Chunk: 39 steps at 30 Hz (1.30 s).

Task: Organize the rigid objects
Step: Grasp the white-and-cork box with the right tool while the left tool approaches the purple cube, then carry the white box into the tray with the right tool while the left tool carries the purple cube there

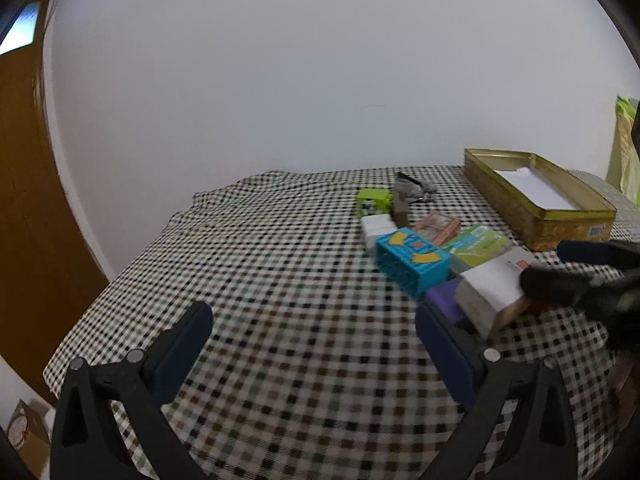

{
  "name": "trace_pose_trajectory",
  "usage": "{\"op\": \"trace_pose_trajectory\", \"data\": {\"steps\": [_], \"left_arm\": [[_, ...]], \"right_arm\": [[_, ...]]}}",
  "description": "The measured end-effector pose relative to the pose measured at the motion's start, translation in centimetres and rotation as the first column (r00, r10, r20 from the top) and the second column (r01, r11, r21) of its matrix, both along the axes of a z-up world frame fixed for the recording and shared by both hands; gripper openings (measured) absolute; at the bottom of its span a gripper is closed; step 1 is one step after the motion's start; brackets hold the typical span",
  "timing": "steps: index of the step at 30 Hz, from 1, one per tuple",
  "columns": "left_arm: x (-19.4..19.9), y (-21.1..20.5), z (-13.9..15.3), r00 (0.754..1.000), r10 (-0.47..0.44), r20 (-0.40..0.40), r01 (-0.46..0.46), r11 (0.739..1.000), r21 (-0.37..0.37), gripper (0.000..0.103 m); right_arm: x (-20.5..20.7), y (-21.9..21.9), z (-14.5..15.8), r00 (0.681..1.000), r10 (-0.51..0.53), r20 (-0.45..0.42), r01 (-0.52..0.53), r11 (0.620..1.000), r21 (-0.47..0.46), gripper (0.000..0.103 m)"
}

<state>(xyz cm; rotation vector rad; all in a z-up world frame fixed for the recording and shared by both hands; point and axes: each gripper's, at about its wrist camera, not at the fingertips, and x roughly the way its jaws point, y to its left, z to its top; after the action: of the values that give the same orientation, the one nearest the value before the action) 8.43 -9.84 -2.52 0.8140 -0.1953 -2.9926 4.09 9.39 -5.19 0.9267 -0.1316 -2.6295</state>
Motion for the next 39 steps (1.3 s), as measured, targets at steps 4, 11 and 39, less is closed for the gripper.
{"op": "trace_pose_trajectory", "data": {"steps": [4,11,39], "left_arm": [[-0.1,-1.1,-0.1,0.999,0.034,0.017,-0.035,0.999,0.026,0.101],[-0.3,-1.5,0.1,0.999,0.019,0.027,-0.021,0.995,0.096,0.101],[-7.1,7.2,-3.4,0.937,-0.129,0.325,0.068,0.979,0.192,0.039]], "right_arm": [[-1.6,-2.9,-1.4,0.997,0.009,0.074,-0.018,0.992,0.124,0.102],[-0.6,-1.8,-0.8,1.000,0.012,0.023,-0.015,0.992,0.122,0.081],[2.7,10.0,4.6,0.851,-0.417,-0.319,0.450,0.893,0.032,0.082]]}}
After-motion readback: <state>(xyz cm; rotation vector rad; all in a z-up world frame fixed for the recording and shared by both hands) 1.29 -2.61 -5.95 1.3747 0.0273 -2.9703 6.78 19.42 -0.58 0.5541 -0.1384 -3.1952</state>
